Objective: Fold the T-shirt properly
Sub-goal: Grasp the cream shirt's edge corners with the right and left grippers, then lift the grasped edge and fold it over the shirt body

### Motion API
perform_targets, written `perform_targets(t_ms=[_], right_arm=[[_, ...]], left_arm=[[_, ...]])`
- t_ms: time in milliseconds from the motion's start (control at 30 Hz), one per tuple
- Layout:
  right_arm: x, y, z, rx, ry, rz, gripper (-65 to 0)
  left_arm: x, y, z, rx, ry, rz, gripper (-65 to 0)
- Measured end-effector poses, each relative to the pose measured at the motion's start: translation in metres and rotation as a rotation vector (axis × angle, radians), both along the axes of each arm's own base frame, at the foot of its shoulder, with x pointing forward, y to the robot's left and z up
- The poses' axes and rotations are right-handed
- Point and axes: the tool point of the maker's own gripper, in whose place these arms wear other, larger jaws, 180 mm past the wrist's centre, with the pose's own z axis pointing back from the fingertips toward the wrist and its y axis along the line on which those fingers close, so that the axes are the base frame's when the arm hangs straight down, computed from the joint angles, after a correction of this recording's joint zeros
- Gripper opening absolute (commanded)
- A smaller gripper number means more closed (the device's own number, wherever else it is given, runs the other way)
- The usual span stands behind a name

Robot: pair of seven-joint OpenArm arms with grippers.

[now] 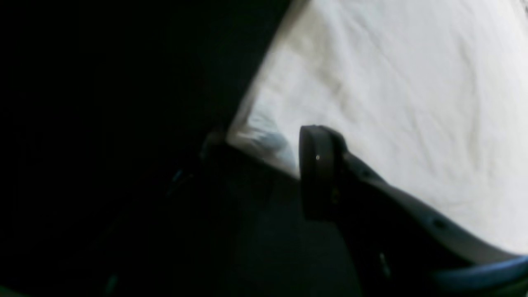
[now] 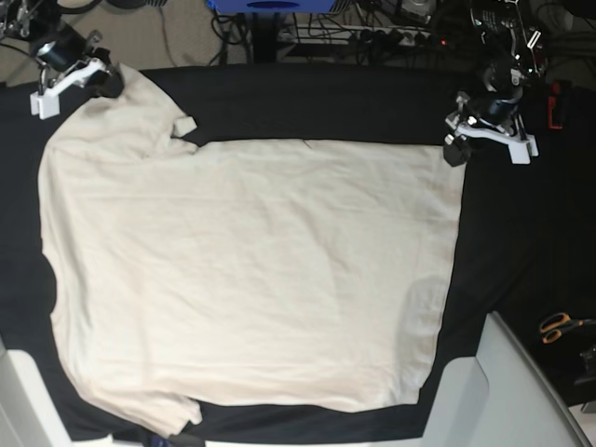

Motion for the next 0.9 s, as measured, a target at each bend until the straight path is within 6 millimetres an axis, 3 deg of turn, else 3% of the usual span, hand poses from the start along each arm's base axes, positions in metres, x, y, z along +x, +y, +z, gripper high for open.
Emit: perform_targets(t_ms=[300,467,567,767,900], right_arm=[[-0.001,0.000,0.000,0.001,0.002,-0.001,-63.2],[-0.001,0.000,0.000,0.001,0.002,0.000,-63.2],[-0.001,0.001,0.000,0.001,0.002,0.000,-63.2],[0.002,0.003,0.003,-0.003,0.008,0.030,-64.7],[0.020,0.008,0.028,-0.044,-0.044,0.117,-64.7]], left_arm=[[0.008,0.000,-0.007,-0.044,-0.024,0.035,-38.2],[0.005,0.000,-0.012,-0.038,0.006,0.030,-65.0],[0.008,-0.009,-0.012,-0.039,0.001,0.001,-65.0],[0.018,-0.052,-0.013,-0.044,0.018,-0.170,-65.0],[0.012,-0.054,-0.008,-0.025,0.028,-0.190,-65.0]])
